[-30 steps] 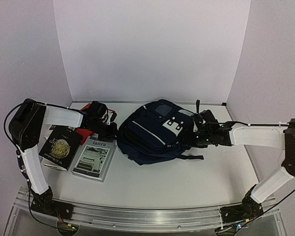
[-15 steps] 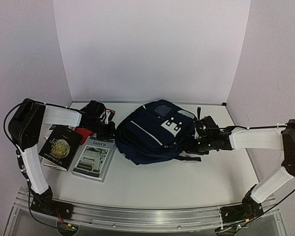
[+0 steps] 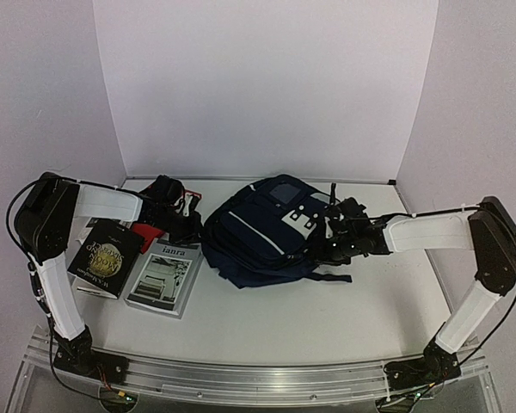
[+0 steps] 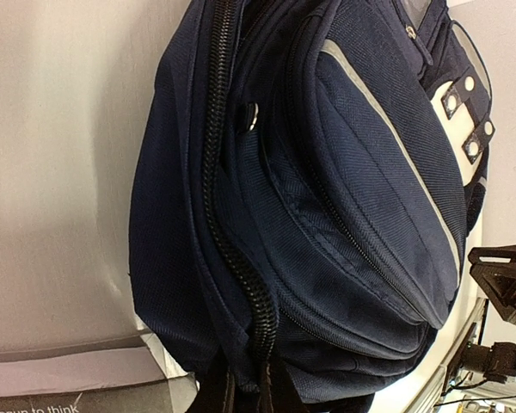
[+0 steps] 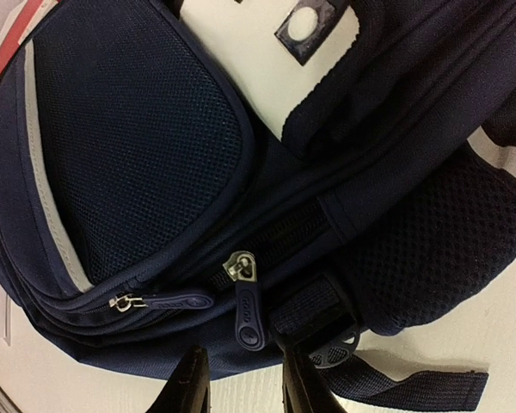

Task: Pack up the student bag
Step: Unzip the student bag at the center of the board.

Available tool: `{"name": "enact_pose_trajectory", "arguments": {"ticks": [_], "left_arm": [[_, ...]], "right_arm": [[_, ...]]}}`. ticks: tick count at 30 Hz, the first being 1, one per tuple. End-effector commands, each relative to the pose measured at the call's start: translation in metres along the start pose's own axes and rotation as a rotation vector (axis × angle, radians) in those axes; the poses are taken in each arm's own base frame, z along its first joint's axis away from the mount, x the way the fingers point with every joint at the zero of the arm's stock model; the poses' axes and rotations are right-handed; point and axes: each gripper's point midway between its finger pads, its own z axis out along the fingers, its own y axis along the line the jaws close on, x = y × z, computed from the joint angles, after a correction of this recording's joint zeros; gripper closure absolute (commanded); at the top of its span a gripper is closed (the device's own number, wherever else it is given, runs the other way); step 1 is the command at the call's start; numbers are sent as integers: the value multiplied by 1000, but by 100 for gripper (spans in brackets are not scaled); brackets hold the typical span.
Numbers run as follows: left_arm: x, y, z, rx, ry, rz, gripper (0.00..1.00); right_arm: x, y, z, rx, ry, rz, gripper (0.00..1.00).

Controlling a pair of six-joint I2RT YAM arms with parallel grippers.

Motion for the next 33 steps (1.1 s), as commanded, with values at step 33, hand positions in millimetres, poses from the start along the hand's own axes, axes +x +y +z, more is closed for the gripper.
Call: {"name": "enact_pose_trajectory", "arguments": {"ticks": [33], "left_arm": [[-20, -42, 0, 107, -148, -107, 100]], "right_arm": [[76, 42, 4, 105, 159, -243, 100]]}}
